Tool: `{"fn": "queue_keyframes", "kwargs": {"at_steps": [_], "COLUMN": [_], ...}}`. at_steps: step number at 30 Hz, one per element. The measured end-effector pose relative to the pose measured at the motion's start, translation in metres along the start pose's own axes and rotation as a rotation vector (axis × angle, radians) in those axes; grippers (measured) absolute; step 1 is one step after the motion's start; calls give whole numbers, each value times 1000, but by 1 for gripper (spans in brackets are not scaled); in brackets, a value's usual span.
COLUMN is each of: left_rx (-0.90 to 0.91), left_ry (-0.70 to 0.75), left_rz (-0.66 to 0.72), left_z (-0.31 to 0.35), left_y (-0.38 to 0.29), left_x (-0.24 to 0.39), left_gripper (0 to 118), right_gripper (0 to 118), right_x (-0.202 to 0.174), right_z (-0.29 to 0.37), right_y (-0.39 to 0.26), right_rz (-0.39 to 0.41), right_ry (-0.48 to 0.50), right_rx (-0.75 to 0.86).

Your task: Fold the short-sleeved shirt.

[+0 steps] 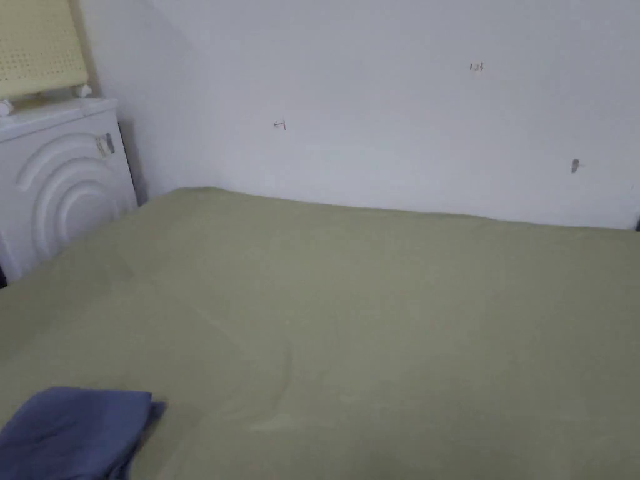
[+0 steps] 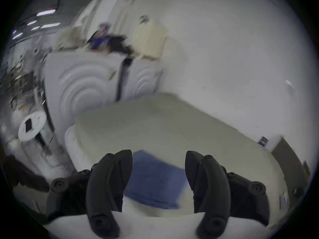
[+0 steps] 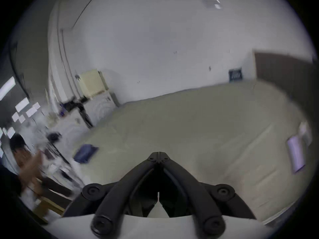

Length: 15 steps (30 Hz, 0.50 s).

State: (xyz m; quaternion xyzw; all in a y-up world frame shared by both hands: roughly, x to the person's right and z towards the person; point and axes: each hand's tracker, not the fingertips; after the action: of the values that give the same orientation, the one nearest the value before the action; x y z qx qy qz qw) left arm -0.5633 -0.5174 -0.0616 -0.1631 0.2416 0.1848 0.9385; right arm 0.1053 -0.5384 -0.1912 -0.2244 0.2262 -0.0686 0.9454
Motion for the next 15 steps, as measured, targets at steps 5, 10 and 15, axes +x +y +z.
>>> {"fn": "queue_keyframes", "kwargs": {"at_steps": [5,10,15], "left_rx": [60,72,152], "left_ry": [-255,-193,-219], "left_rz": [-81,-241,-281], "left_z": [42,58,59], "left_y": [-25,-78,-125], "left_x": [117,224,256], "left_gripper": [65,60,0], "right_gripper": [0,0,0], "right_x": [-23,-27,-27], "right_z": [32,38,25], "right_y": [26,18,-16], "right_rz": [142,123,200], "right_ry": [-116,-298,-426], "right_rx": [127,194,236]}}
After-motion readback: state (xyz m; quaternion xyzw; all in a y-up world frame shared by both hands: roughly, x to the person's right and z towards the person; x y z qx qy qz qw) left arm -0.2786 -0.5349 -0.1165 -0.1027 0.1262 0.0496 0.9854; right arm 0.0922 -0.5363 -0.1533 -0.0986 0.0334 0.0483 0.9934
